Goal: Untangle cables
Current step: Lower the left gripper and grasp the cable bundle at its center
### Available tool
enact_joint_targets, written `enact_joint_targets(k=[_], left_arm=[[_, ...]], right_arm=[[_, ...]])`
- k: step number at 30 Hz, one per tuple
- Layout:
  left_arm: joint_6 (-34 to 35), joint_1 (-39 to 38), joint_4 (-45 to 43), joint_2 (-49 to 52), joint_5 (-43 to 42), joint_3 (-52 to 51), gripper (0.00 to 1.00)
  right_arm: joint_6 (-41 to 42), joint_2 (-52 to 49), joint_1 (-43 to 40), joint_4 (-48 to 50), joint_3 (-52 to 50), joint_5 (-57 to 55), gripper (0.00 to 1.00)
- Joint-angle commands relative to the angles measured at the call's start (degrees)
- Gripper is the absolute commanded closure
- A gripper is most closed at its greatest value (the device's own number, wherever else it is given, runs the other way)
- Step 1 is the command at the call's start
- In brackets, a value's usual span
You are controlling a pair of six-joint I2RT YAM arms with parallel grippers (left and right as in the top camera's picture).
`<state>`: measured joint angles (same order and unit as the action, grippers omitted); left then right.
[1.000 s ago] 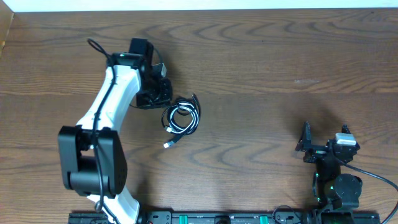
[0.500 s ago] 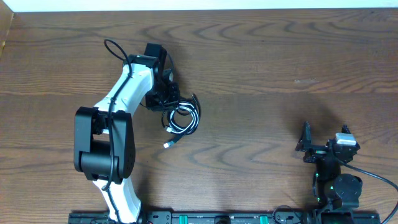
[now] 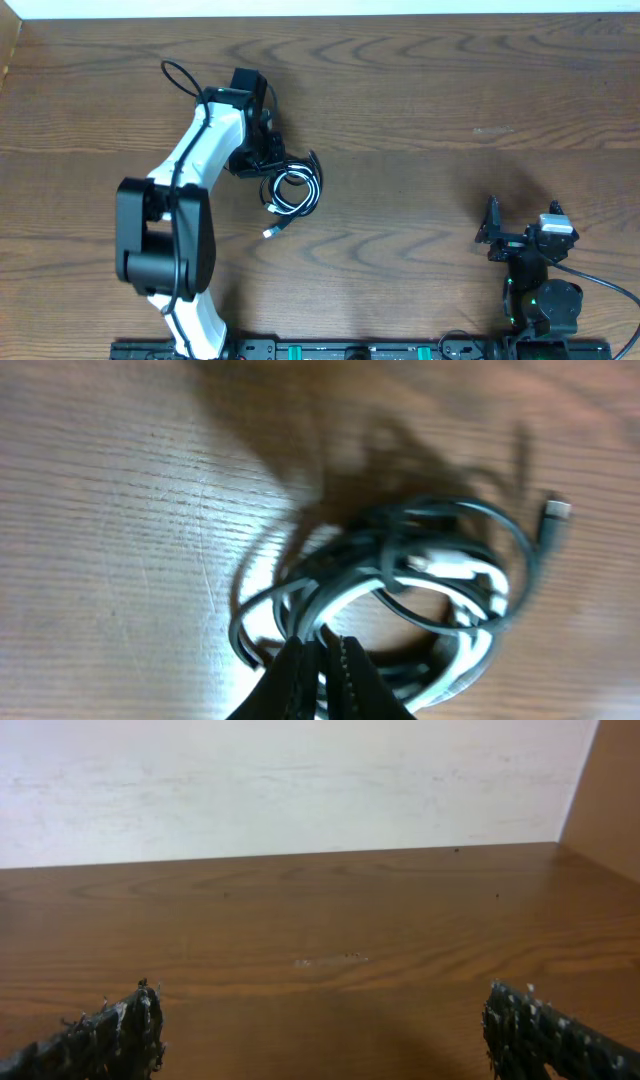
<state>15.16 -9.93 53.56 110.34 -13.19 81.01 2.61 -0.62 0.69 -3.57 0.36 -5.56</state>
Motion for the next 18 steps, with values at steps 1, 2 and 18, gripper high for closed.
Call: enact_joint_targets(k=[1,2,18], left_arm=[[1.55,-1.6,0.02,-4.5,-0.28,0.96,0.88],[2.14,-2.03,-0.17,-4.33,-0.26,0.83,0.88],[3.45,-4.31,-7.96,1.46,1.03,-3.91,0.69]], right_arm=[[0.76,0.28,0.48,-0.15,-0.07,0.11,0.01],[0.76,0.28,0.48,-0.15,-0.07,0.11,0.01],[0.76,0.28,0.48,-0.15,-0.07,0.11,0.01]])
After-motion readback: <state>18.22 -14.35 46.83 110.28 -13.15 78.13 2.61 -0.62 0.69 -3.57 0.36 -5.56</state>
